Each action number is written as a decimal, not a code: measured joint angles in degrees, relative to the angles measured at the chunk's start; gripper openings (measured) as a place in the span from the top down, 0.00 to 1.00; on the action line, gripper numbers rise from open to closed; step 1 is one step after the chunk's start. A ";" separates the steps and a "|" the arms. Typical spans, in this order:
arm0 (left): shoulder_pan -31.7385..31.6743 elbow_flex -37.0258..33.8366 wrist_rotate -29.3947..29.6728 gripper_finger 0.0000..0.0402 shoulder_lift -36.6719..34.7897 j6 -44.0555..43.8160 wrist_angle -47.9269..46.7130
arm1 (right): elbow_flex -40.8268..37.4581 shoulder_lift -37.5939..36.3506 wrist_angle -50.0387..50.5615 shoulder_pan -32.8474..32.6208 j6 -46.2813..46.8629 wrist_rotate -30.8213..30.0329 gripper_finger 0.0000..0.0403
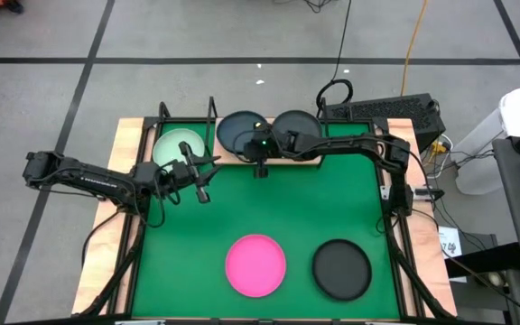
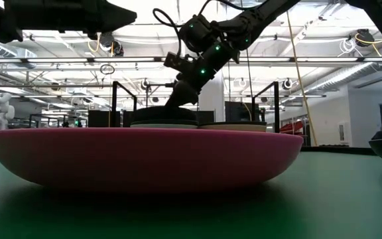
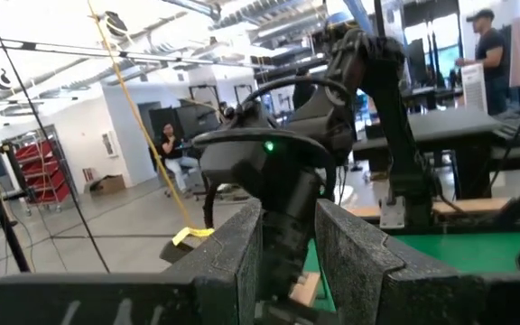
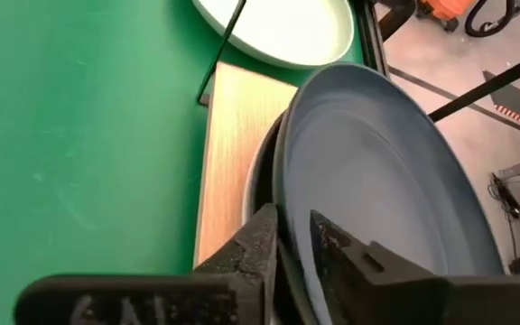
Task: Place and stack plates onto a shelf
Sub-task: Stack the dark blue plate on top of the left black plate on the shelf, then stack the light green plate on top of the dark blue plate on the shelf
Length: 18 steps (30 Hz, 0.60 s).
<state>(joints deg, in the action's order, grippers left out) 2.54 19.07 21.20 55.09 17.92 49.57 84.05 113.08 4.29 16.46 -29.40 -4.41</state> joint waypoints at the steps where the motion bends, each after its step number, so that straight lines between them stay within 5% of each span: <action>1: 0.01 0.00 0.01 0.72 0.00 0.01 -0.16 | 0.00 -0.12 0.43 -0.17 -0.01 -0.12 0.86; 13: 0.10 0.01 0.01 0.72 0.00 -2.81 -0.79 | -0.13 -12.23 11.68 -4.94 2.40 -0.30 0.80; 18: 1.51 0.07 5.51 0.72 0.00 -3.23 -5.13 | -7.70 -22.80 13.08 -9.09 6.35 -2.61 0.80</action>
<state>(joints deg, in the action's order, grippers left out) 4.05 19.14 26.72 55.09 14.69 44.44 76.35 90.29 17.37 7.37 -23.06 -7.02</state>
